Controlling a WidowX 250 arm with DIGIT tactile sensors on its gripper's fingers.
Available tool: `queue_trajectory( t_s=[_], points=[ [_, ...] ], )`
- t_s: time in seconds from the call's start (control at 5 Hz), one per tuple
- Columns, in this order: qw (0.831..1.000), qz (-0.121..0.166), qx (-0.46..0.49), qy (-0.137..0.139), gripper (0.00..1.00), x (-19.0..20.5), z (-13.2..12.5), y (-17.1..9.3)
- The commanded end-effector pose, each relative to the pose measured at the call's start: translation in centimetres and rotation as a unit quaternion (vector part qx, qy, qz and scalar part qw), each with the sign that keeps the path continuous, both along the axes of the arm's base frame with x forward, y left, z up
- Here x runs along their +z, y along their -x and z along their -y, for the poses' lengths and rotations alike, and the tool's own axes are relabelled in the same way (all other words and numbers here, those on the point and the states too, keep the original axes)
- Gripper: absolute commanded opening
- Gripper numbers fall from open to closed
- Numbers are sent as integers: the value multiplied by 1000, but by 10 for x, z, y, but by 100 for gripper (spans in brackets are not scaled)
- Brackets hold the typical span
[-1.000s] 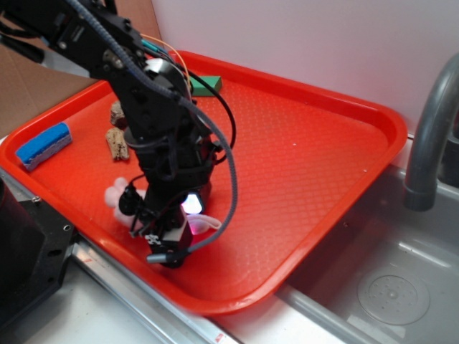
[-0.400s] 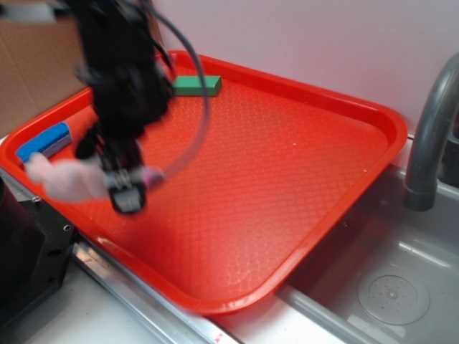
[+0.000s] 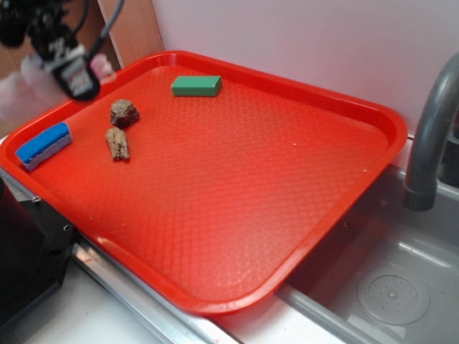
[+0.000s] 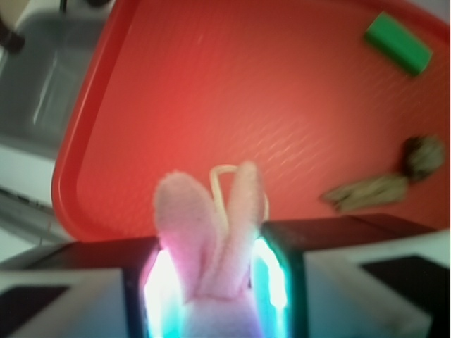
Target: Grab the pink bunny.
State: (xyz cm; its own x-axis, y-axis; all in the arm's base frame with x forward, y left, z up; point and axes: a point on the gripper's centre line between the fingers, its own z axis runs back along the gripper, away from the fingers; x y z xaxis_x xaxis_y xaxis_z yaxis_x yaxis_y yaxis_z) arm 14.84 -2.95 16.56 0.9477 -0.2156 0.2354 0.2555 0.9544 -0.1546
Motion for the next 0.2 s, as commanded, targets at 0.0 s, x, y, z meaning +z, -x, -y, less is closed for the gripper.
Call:
queue_trajectory(
  t_s=[0.0],
  points=[
    [987,-14,110,-118,0,13,-12,-23]
  ],
)
